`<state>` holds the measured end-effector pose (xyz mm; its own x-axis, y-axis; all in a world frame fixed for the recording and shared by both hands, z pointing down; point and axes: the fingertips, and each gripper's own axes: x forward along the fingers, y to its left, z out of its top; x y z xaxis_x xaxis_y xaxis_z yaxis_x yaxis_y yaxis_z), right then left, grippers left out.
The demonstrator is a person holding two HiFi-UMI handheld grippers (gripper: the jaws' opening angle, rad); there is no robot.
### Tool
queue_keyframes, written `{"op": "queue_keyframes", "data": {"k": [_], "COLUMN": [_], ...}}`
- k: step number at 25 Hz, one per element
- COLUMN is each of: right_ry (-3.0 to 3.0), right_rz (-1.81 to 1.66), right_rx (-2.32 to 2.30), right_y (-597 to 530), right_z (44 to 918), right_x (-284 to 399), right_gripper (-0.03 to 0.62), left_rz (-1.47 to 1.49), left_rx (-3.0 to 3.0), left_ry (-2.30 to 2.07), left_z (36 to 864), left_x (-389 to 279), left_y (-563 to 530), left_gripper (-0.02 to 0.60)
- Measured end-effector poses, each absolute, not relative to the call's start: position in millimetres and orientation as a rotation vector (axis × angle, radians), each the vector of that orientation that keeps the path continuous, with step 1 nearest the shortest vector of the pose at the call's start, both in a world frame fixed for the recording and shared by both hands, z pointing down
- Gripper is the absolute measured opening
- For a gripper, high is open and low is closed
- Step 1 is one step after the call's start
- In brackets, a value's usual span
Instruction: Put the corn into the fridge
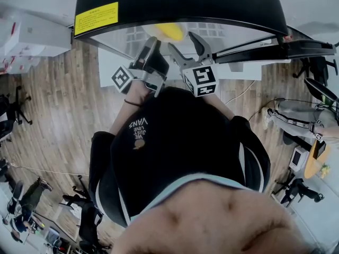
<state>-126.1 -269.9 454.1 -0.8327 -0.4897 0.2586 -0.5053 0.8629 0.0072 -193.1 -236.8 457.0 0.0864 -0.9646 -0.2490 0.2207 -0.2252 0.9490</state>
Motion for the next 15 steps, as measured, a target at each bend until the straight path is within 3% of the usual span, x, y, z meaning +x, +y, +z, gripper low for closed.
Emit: {"op": "queue_keyframes", "data": {"k": [15], "right_ry": [-2.784], "right_rz": [0.089], "right_rx": [0.747], "right_y": [-277.5], "right_z": [454.3], "right_x": [-134.8], "right_gripper": [0.302], "left_rz": [-1.382], "left_rx": [1.273], "left_ry": [-0.834], "left_z": [458.0], "left_x": [-195.0], "left_y": [-238.7], "left_gripper": [0.163]}}
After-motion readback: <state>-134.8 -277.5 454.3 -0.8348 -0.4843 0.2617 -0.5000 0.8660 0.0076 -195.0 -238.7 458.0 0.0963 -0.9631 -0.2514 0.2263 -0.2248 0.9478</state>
